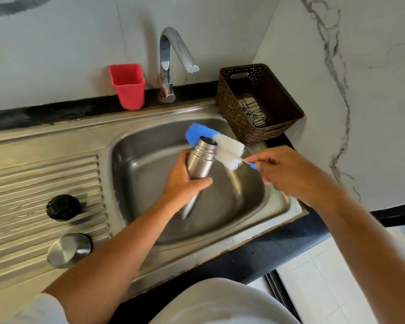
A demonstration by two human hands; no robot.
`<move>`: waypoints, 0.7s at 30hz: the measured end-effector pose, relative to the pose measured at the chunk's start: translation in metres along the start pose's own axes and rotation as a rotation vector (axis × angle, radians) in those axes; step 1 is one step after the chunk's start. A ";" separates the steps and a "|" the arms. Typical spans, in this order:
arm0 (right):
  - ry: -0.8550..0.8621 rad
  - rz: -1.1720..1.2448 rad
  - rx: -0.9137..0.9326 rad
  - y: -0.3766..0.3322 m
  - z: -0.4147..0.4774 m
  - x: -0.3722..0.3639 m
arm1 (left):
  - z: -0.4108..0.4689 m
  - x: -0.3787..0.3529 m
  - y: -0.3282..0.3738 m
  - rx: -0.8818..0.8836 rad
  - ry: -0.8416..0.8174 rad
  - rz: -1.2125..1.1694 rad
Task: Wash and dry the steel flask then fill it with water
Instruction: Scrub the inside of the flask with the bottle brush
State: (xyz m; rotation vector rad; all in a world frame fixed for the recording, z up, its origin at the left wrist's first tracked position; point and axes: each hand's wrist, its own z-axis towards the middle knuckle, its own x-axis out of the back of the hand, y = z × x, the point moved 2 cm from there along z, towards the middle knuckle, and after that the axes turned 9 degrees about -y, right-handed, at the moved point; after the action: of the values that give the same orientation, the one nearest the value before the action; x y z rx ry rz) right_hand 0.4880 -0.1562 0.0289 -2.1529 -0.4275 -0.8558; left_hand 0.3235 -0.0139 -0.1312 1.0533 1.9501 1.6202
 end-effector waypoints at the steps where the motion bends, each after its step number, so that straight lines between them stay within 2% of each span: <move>1: 0.009 -0.015 -0.013 0.000 0.005 0.001 | -0.001 -0.007 0.002 -0.040 -0.054 0.071; 4: -0.057 -0.136 -0.030 -0.001 0.009 0.018 | 0.000 -0.010 0.003 -0.132 -0.130 0.355; 7: -0.119 -0.308 -0.059 -0.011 -0.002 0.042 | 0.007 0.001 0.003 -0.219 -0.076 0.864; 8: -0.107 -0.396 -0.062 -0.018 -0.005 0.044 | 0.008 0.002 0.004 -0.210 -0.059 0.957; 13: 0.082 -0.956 -0.077 -0.060 0.000 0.006 | 0.011 -0.024 0.026 -0.204 -0.016 1.080; 15: 0.044 -1.010 -0.081 -0.067 0.000 -0.007 | 0.012 -0.028 0.027 -0.160 -0.035 1.108; 19: -0.015 -1.027 -0.069 -0.064 -0.019 -0.003 | 0.015 -0.003 0.009 0.074 -0.016 0.998; 21: -0.004 -1.046 -0.061 -0.070 -0.020 -0.011 | 0.012 -0.006 0.012 0.039 -0.015 1.009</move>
State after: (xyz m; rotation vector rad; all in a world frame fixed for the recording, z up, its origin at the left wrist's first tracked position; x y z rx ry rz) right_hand 0.4335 -0.1259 0.0676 -1.9054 -1.6122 -1.4016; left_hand 0.3399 -0.0099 -0.1238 2.2781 1.4772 1.9813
